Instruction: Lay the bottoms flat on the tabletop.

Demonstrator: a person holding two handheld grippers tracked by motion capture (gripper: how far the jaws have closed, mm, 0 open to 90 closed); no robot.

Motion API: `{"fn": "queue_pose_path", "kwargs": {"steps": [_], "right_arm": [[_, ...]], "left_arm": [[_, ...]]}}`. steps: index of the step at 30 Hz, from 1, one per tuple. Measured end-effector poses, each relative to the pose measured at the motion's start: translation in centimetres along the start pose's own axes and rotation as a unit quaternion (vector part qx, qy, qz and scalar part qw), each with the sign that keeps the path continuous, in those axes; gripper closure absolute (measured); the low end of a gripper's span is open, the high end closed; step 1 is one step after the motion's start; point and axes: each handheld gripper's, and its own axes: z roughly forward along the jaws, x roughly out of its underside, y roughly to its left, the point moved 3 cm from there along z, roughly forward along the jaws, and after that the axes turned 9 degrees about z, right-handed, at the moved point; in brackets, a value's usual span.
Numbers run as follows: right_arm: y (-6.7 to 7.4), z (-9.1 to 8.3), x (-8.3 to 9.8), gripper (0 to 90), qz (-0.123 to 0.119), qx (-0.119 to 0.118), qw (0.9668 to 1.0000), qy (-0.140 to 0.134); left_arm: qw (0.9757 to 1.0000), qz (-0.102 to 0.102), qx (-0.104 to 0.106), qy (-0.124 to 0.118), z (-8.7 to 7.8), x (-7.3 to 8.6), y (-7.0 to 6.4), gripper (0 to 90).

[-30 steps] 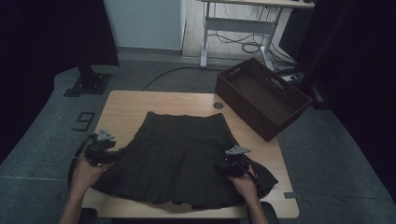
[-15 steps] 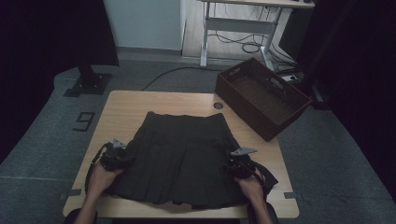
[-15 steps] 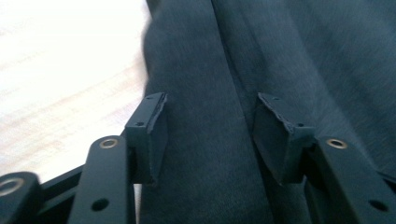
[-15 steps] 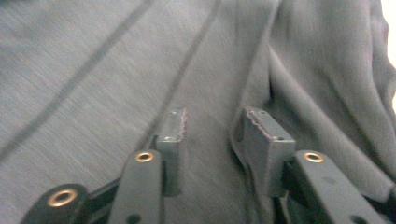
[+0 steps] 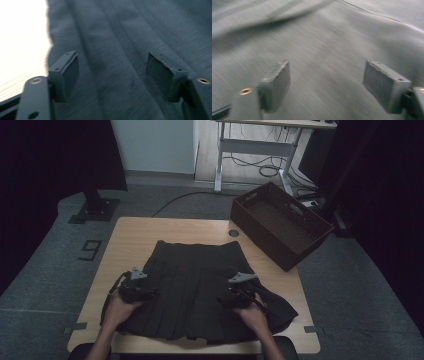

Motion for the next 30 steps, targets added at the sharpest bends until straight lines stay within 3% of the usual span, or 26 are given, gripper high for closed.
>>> {"fn": "queue_pose_path", "kwargs": {"steps": [1,3,7,10,14,17,23,30], "right_arm": [[0.8,0.9,-0.5,17.9,0.0,-0.014,0.9999,0.003],[2.0,2.5,-1.3,16.0,0.002,-0.02,0.9998,0.004],[3.5,5.2,-1.6,15.2,0.0,-0.004,0.9998,0.018],[4.7,5.9,-0.7,15.2,-0.014,0.009,0.9996,0.025],[6.1,5.0,0.5,15.5,-0.025,-0.004,0.9994,0.024],[7.0,4.1,1.6,17.1,-0.031,-0.001,0.9993,0.021],[8.6,2.0,4.0,17.0,-0.042,-0.026,0.9985,0.025],[9.0,-0.2,6.1,14.6,-0.048,-0.063,0.9959,0.044]], "left_arm": [[0.9999,-0.004,0.003,0.009,0.7,0.3,-0.1,23.1],[0.9996,-0.023,0.005,-0.018,1.0,0.8,0.0,19.5],[0.9995,-0.023,-0.002,-0.021,0.8,1.0,-0.2,20.4],[0.9995,-0.024,-0.003,-0.022,0.8,1.1,-0.2,20.5],[0.9994,-0.025,-0.003,-0.022,0.8,1.1,-0.2,20.4],[0.9994,-0.026,-0.004,-0.023,0.8,1.1,-0.3,20.5],[0.9993,-0.028,-0.006,-0.022,0.8,1.1,-0.3,20.4],[0.9993,-0.029,-0.007,-0.021,0.8,1.1,-0.3,20.4]]}}
